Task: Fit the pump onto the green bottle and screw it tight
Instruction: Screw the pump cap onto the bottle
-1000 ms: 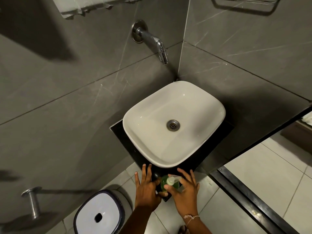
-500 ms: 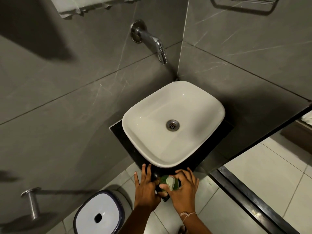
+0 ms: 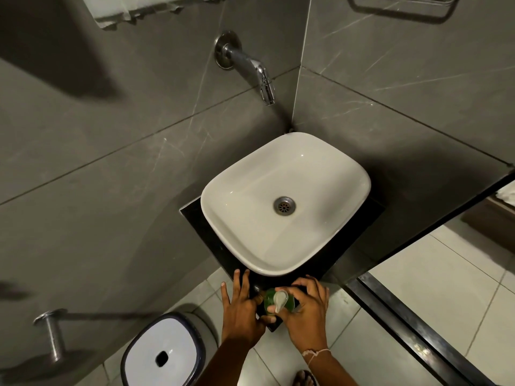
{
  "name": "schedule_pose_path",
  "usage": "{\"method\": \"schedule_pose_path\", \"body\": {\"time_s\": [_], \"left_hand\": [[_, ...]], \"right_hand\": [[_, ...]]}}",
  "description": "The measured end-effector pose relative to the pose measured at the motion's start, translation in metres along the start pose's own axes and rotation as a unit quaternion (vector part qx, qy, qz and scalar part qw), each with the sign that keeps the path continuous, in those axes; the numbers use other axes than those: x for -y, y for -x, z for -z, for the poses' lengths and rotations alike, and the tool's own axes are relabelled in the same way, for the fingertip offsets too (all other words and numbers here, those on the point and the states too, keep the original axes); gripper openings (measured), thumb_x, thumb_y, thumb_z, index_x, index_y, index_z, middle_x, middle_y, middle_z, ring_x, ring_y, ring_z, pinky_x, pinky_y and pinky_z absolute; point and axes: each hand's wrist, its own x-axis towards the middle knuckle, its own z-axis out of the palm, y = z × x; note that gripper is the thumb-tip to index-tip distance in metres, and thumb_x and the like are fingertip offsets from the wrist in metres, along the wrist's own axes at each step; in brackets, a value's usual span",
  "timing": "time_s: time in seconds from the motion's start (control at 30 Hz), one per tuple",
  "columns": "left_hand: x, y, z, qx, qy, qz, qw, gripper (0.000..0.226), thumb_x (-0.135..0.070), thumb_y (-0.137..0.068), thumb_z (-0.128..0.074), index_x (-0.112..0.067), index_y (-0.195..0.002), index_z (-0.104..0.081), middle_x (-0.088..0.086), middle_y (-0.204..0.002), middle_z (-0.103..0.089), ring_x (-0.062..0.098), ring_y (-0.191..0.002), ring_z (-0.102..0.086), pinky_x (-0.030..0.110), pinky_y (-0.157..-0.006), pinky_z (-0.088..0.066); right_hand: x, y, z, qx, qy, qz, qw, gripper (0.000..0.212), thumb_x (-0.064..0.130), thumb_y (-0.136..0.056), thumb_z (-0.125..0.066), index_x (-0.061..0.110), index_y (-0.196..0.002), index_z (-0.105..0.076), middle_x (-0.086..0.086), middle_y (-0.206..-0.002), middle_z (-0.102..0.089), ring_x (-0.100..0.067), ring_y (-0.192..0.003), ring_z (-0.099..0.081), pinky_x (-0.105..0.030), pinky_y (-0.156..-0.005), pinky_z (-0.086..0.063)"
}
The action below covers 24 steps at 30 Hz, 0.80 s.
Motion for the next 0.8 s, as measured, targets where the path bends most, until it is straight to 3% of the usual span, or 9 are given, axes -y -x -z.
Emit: {"method": "schedule_pose_path", "body": {"time_s": [0.17,0.33,0.4,0.47,0.53,0.6,0.67,0.8], "left_hand": [[0.0,0.0,-0.001,-0.004,-0.007,0.0,1.0,0.043,-0.049,-0.069,-0.069,-0.032,-0.108,-0.065,0.003,-0.161,0.005,0.024,-0.141,0.031,0.051,-0.11,0.027],[0.002,0.0,-0.001,-0.004,-0.008,-0.007,1.0,0.048,-0.059,-0.071,-0.066,-0.034,-0.111,-0.064,0.002,-0.161,0.008,0.023,-0.141,0.032,0.051,-0.11,0.028],[0.002,0.0,0.0,-0.005,0.001,-0.009,1.0,0.053,-0.065,-0.07,-0.064,-0.034,-0.114,-0.063,0.002,-0.16,0.009,0.024,-0.141,0.03,0.052,-0.11,0.027],[0.002,0.0,0.0,-0.006,0.006,-0.011,1.0,0.056,-0.066,-0.071,-0.063,-0.035,-0.117,-0.061,0.001,-0.16,0.01,0.023,-0.141,0.031,0.052,-0.11,0.027],[0.002,0.001,-0.001,-0.007,0.003,-0.012,1.0,0.056,-0.065,-0.071,-0.062,-0.035,-0.118,-0.06,0.001,-0.16,0.012,0.023,-0.14,0.032,0.051,-0.109,0.03],[0.002,0.001,-0.002,-0.008,-0.001,-0.011,1.0,0.056,-0.064,-0.071,-0.062,-0.035,-0.118,-0.061,0.001,-0.16,0.012,0.023,-0.14,0.033,0.051,-0.109,0.029],[0.003,-0.001,-0.002,-0.009,0.002,-0.012,1.0,0.053,-0.063,-0.07,-0.063,-0.034,-0.115,-0.062,0.001,-0.159,0.012,0.023,-0.14,0.032,0.052,-0.11,0.027],[0.003,-0.002,-0.003,-0.002,-0.005,-0.012,1.0,0.054,-0.064,-0.07,-0.063,-0.034,-0.115,-0.062,0.002,-0.16,0.008,0.023,-0.141,0.031,0.05,-0.108,0.03]], "right_hand": [[0.005,0.002,0.001,0.0,0.005,-0.017,1.0,0.034,0.036,-0.052,-0.088,0.038,-0.082,-0.071,0.012,-0.099,-0.05,-0.001,-0.105,-0.032,-0.065,-0.104,-0.029],[0.011,0.003,0.022,0.063,-0.024,-0.054,0.996,0.048,0.015,-0.066,-0.08,0.051,-0.096,-0.066,0.028,-0.116,-0.049,-0.013,-0.135,-0.031,-0.064,-0.115,-0.009],[0.012,0.01,0.028,0.039,-0.092,-0.06,0.993,0.043,0.016,-0.073,-0.078,0.051,-0.095,-0.067,0.025,-0.116,-0.054,-0.011,-0.127,-0.043,-0.059,-0.113,-0.022],[0.016,0.015,0.028,0.003,-0.156,-0.072,0.985,0.018,0.035,-0.074,-0.076,0.044,-0.09,-0.073,0.017,-0.112,-0.061,-0.011,-0.116,-0.052,-0.053,-0.107,-0.037],[0.025,0.018,0.025,-0.016,-0.178,-0.079,0.981,0.016,0.049,-0.069,-0.071,0.045,-0.085,-0.073,0.017,-0.108,-0.063,-0.003,-0.111,-0.052,-0.045,-0.104,-0.042],[0.028,0.017,0.022,-0.029,-0.183,-0.08,0.979,0.016,0.037,-0.071,-0.077,0.049,-0.08,-0.072,0.018,-0.106,-0.063,0.003,-0.109,-0.052,-0.041,-0.101,-0.046],[0.028,0.014,0.022,-0.027,-0.18,-0.082,0.98,0.025,0.024,-0.073,-0.079,0.046,-0.081,-0.074,0.017,-0.108,-0.064,-0.004,-0.111,-0.053,-0.045,-0.101,-0.045],[0.029,0.005,0.03,0.021,-0.139,-0.092,0.986,0.024,0.025,-0.075,-0.077,0.048,-0.081,-0.073,0.014,-0.115,-0.062,-0.021,-0.122,-0.048,-0.054,-0.105,-0.038]]}}
